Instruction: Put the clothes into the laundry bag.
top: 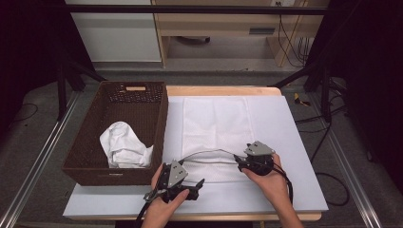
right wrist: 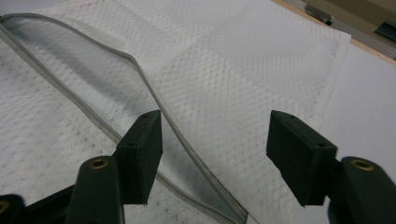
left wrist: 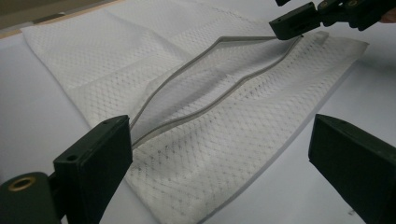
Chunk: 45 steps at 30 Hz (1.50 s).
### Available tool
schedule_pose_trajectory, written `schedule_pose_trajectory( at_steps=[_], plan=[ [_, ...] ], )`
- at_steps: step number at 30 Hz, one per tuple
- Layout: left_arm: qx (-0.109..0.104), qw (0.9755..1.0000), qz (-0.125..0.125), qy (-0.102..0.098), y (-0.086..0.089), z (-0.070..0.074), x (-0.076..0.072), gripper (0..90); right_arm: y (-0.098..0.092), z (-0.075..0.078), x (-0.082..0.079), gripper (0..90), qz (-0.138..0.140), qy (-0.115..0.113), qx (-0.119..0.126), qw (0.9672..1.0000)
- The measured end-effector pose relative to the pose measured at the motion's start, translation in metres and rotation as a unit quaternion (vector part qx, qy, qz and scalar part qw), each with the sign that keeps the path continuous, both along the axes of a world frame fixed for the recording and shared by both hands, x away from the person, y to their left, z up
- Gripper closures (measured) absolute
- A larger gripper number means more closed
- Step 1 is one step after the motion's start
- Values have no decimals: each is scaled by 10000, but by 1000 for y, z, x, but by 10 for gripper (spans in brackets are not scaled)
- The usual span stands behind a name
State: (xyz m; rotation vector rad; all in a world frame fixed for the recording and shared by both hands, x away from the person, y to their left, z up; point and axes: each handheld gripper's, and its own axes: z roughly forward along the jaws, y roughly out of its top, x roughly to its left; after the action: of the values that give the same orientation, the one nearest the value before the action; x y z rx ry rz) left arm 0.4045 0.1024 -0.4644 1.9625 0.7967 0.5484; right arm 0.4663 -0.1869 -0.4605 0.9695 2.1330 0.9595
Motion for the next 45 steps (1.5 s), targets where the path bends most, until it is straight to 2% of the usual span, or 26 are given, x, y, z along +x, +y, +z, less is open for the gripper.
schedule_pose_trajectory(
  at_steps=[5, 11, 12, 17, 21, 26, 30, 33, 36, 45],
  plan=[
    [15, 10000, 39, 53, 0, -3, 0, 75, 0, 0, -1, 493, 152, 80, -8, 9999],
    [61, 9999, 29, 121, 0, -4, 0, 79, -2, 2, 0, 595, 210, 38, -112, 9997],
    [61, 9999, 29, 121, 0, -4, 0, 79, -3, 2, 1, 609, 215, 85, -114, 9997],
    [68, 9998, 33, 158, 2, -4, 1, 78, -7, 3, 2, 646, 211, 11, -100, 9997],
    [63, 9998, 50, 160, 3, -4, 2, 77, -8, 4, 2, 677, 271, 5, 37, 9996],
    [42, 9998, 75, 179, 3, -4, 2, 79, -3, 1, 3, 669, 412, 44, -53, 9991],
    [23, 9998, 47, 184, 2, -4, 1, 82, 3, -6, 9, 614, 498, 120, -153, 9986],
    [23, 9998, 14, 204, 2, -4, 0, 83, 9, -12, 14, 576, 635, 218, -296, 9973],
    [23, 9998, -5, 200, 2, -4, -1, 86, 14, -15, 17, 579, 677, 261, -449, 9964],
    [42, 9998, -63, 168, -1, -2, -2, 89, 20, -15, 18, 808, 787, 148, -620, 9949]
  ],
)
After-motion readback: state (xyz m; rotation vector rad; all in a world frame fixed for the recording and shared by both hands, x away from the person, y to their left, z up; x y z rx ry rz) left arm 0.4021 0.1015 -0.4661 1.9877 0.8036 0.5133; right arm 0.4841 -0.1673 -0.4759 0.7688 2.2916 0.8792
